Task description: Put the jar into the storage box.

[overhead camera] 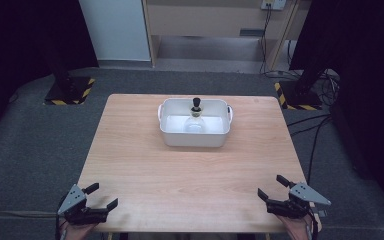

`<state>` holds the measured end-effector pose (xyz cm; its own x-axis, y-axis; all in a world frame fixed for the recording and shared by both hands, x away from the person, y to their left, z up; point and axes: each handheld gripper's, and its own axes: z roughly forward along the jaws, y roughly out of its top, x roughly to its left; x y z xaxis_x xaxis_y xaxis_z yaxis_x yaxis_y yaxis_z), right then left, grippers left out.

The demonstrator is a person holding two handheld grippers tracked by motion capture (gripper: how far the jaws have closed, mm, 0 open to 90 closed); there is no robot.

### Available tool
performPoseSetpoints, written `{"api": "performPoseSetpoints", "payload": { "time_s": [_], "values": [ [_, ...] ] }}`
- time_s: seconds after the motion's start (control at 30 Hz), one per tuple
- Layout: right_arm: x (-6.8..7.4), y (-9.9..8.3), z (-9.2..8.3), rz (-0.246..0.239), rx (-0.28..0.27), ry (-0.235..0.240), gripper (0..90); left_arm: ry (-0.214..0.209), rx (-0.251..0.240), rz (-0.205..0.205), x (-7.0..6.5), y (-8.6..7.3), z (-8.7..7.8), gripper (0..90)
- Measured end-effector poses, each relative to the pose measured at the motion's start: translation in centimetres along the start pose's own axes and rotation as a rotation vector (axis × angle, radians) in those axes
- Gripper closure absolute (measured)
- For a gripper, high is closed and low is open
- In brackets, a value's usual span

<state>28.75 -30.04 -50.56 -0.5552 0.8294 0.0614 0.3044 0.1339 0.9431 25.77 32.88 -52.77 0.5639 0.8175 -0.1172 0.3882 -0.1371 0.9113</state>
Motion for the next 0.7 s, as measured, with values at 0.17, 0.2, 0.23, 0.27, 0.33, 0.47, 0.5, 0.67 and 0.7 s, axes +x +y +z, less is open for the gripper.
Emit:
{"api": "performPoseSetpoints", "payload": {
  "time_s": [0.17, 0.2, 0.23, 0.27, 0.33, 0.47, 0.5, 0.67, 0.7],
  "values": [
    [-0.1, -0.3, 0.0, 0.006, -0.001, 0.002, 10.0, -0.001, -0.002, 0.000, 0.0, 0.0, 0.0, 0.7],
    [-0.1, -0.4, 0.1, 0.000, -0.002, 0.002, 9.9, -0.002, -0.002, 0.001, 0.0, 0.0, 0.0, 0.7],
    [-0.1, -0.5, 0.1, -0.002, 0.000, 0.005, 10.0, -0.003, -0.002, 0.002, 0.0, 0.0, 0.0, 0.7],
    [-0.1, -0.6, 0.2, 0.000, 0.005, 0.004, 9.9, -0.004, -0.001, 0.003, -0.1, 0.0, 0.0, 0.7],
    [-0.3, -0.8, 0.3, 0.005, 0.009, 0.009, 9.8, -0.006, 0.001, 0.007, -0.1, 0.0, 0.0, 0.7],
    [-0.4, -1.0, 0.4, 0.008, 0.016, 0.013, 9.8, -0.007, 0.004, 0.009, -0.1, 0.0, 0.1, 0.7],
    [-0.3, -1.1, 0.4, 0.011, 0.019, 0.015, 9.7, -0.008, 0.004, 0.010, -0.1, 0.0, 0.1, 0.7],
    [-0.2, -1.1, 0.5, 0.003, 0.026, 0.018, 9.7, -0.010, 0.004, 0.011, -0.2, 0.0, 0.1, 0.7],
    [-0.2, -1.1, 0.5, 0.002, 0.026, 0.017, 9.7, -0.010, 0.004, 0.011, -0.2, 0.0, 0.1, 0.7]
  ]
}}
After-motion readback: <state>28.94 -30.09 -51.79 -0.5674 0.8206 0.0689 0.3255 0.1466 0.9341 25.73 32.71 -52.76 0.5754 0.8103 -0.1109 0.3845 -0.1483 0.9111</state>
